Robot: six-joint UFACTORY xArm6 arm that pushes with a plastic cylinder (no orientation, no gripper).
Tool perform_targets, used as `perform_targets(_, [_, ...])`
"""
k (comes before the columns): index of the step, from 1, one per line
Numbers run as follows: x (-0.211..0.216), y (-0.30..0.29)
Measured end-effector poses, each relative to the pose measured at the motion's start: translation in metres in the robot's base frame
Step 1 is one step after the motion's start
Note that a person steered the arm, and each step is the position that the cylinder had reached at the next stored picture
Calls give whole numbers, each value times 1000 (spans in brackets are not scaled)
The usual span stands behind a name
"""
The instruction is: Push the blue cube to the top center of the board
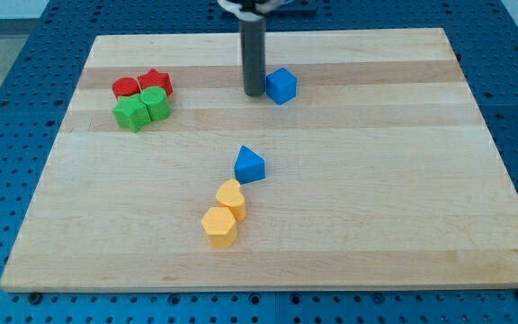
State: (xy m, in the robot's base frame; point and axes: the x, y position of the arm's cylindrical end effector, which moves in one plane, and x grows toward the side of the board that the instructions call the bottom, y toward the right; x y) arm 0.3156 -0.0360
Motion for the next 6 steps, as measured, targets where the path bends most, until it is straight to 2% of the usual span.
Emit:
perform_targets(1, [14, -4])
perform_targets(2, [59, -2])
perform_targets(3, [75, 30])
perform_targets(4, [29, 47])
perform_targets(5, [-26, 27])
perform_targets(6, [-25, 20])
